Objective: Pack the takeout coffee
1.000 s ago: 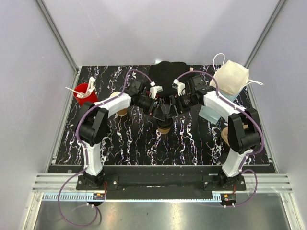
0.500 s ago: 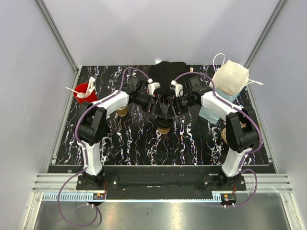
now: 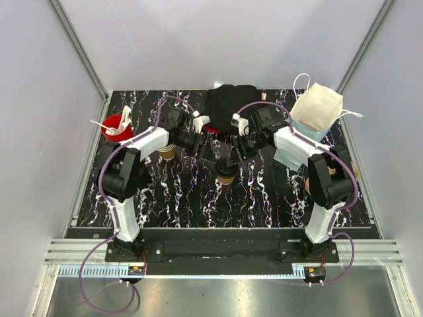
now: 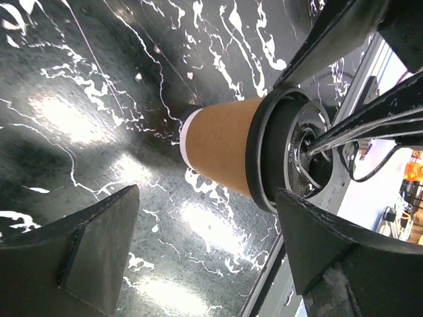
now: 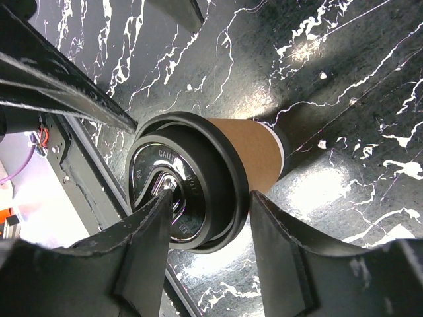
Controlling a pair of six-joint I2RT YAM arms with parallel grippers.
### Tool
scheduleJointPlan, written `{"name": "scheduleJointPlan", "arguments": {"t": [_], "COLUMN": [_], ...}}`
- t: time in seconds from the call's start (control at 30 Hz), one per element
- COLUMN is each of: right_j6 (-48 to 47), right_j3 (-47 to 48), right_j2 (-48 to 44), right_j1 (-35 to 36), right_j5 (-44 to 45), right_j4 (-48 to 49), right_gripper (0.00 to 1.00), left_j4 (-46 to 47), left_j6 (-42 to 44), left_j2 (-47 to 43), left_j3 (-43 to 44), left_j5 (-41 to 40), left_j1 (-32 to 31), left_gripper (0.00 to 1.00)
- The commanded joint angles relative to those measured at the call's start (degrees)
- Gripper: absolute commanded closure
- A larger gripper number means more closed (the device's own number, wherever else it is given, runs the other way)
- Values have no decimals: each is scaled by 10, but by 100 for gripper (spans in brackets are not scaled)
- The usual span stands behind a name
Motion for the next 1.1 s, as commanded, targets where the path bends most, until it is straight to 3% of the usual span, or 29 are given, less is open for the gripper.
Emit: {"name": "scheduleJointPlan", "arguments": {"t": [0.0, 0.63, 1.03, 1.07], "right_j6": [-3, -7, -25, -29], "right_j3": [1, -2, -5, -6], "right_j2": [4, 8, 13, 14], "right_j1": [6, 11, 19, 21], "right_j5": [-5, -1, 21, 22], "right_j4": [12, 12, 0, -1], "right_gripper": [46, 51, 58, 58], "left_j4": [20, 35, 13, 10], "left_j6": [4, -3, 8, 10], "left_j2": [-18, 13, 38, 41], "left_j3": [-5, -22, -32, -33], "left_j5": [28, 39, -43, -49], "left_j1": [-3, -10, -26, -27], "left_gripper": [14, 34, 46, 51]}}
